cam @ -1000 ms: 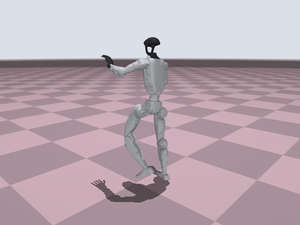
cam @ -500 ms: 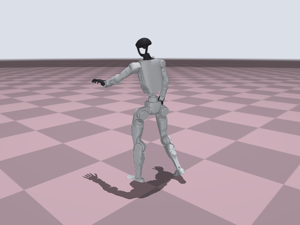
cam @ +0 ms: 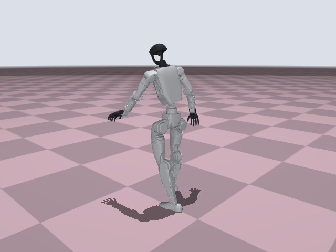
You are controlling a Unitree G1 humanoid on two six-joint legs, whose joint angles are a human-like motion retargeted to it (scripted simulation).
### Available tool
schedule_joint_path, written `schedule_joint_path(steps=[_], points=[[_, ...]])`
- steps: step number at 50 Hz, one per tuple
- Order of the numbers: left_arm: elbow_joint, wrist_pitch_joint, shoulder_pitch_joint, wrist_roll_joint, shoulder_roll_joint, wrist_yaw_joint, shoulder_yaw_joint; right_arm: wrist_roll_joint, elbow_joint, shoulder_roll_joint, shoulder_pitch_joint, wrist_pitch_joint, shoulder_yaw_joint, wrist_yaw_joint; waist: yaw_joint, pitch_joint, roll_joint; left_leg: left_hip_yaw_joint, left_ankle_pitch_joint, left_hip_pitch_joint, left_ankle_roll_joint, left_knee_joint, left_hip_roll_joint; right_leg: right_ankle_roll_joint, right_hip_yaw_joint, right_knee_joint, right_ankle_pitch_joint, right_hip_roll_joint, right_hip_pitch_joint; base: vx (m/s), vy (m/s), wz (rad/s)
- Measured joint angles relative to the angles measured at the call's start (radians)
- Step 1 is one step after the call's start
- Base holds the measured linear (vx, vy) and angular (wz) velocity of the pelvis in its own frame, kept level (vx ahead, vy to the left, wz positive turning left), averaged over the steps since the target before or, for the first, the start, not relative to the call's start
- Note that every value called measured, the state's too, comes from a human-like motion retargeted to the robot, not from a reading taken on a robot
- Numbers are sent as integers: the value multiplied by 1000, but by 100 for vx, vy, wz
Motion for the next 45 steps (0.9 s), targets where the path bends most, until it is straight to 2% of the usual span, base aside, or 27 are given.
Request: schedule_joint_path(steps=[3,8,10,12,16,18,20,21,22,23,24,25,27,30,33,35,36,37,38,39,43,45], points=[[-123,-8,17,6,51,2,30,-1,-10,-2,-28,9,1,-15,25,-26,26,-6,21,-14,6,109,8,-35,-13,22,-24,-16,40,56,-8,13],[-406,-19,35,-39,172,28,58,42,-63,-7,-85,21,34,-52,84,-65,61,-60,167,-165,14,505,33,-72,-15,71,-134,-43,119,52,-11,5],[-571,-113,41,-286,182,26,137,111,-97,-7,-108,18,50,-41,114,-82,67,-88,175,-265,6,702,30,-75,-16,81,-163,-58,146,46,-8,6],[-650,-17,-2,-108,273,78,107,102,-114,-21,-153,25,80,-65,139,-87,73,-91,132,-358,10,874,35,-79,-19,83,-190,-71,175,42,-5,8],[-831,15,-70,-97,336,97,195,103,-106,-20,-260,45,138,-69,200,-89,70,-23,56,-477,41,1077,74,-91,-17,76,-229,-100,237,40,-2,-2],[-869,44,-110,-77,362,132,229,90,-90,-14,-324,47,173,-86,226,-91,70,16,34,-515,45,1107,92,-91,-13,80,-245,-110,260,38,0,-16],[-935,49,-138,-72,398,105,255,89,-87,-4,-377,59,198,-60,250,-94,67,46,26,-547,42,1094,105,-88,-9,87,-259,-115,276,37,2,-17],[-947,2,-151,-75,411,-128,266,97,-93,-1,-408,88,212,88,257,-97,64,61,23,-560,38,1067,112,-82,-7,94,-268,-116,279,37,3,-13],[-981,-54,-162,-146,409,-225,287,112,-101,3,-435,98,222,152,266,-98,61,78,22,-570,35,1034,119,-78,-7,100,-276,-118,283,36,4,-7],[-1059,-128,-169,-353,377,-51,331,142,-113,9,-454,73,224,51,277,-96,59,98,22,-573,30,986,127,-74,-9,103,-281,-120,290,37,6,2],[-1046,-73,-193,-278,414,41,327,135,-127,8,-467,58,224,0,282,-97,61,122,23,-572,28,928,137,-68,-13,106,-288,-120,296,38,7,10],[-988,48,-226,-64,485,91,299,108,-142,4,-476,50,222,-26,283,-99,65,148,24,-570,28,865,149,-60,-19,109,-296,-120,301,38,8,22],[-975,71,-274,-50,500,87,279,101,-173,7,-482,46,221,-19,287,-106,63,225,26,-545,36,702,171,-50,-40,113,-310,-117,315,39,10,39],[-945,83,-335,-60,514,80,257,98,-211,5,-478,45,215,-4,279,-113,62,408,40,-473,48,405,191,-38,-89,126,-332,-106,330,40,13,64],[-902,83,-366,-65,505,55,236,76,-229,1,-448,48,213,24,261,-113,61,595,124,-377,24,95,150,-29,-143,151,-348,-88,353,43,17,77],[-863,81,-362,-57,483,39,230,48,-228,1,-411,48,215,42,250,-108,62,636,198,-328,6,-38,123,-33,-165,176,-351,-73,376,46,20,62],[-877,-22,-332,-247,412,4,269,47,-221,9,-389,49,223,79,254,-111,48,631,213,-315,13,-61,111,-40,-167,240,-362,-87,359,46,21,50],[-855,-57,-309,-311,374,-4,284,34,-214,11,-365,47,229,92,251,-106,44,616,227,-297,17,-82,104,-51,-172,283,-359,-90,359,48,23,73],[-761,46,-298,-125,403,42,250,1,-205,1,-340,39,228,54,231,-85,60,580,234,-269,16,-97,103,-71,-180,285,-328,-74,391,50,25,102],[-683,86,-280,-64,390,61,234,-23,-192,1,-314,33,229,39,218,-65,67,550,230,-241,19,-101,106,-99,-187,326,-298,-70,403,50,26,116],[-314,102,-192,-91,246,36,198,-89,-129,21,-211,15,235,51,171,-3,74,458,192,-156,30,-88,118,-243,-176,694,-197,-105,303,45,24,110],[-98,102,-153,-103,170,-6,169,-100,-97,33,-169,10,236,60,138,5,64,416,177,-147,32,-86,111,-276,-145,891,-203,-127,192,40,18,120]])
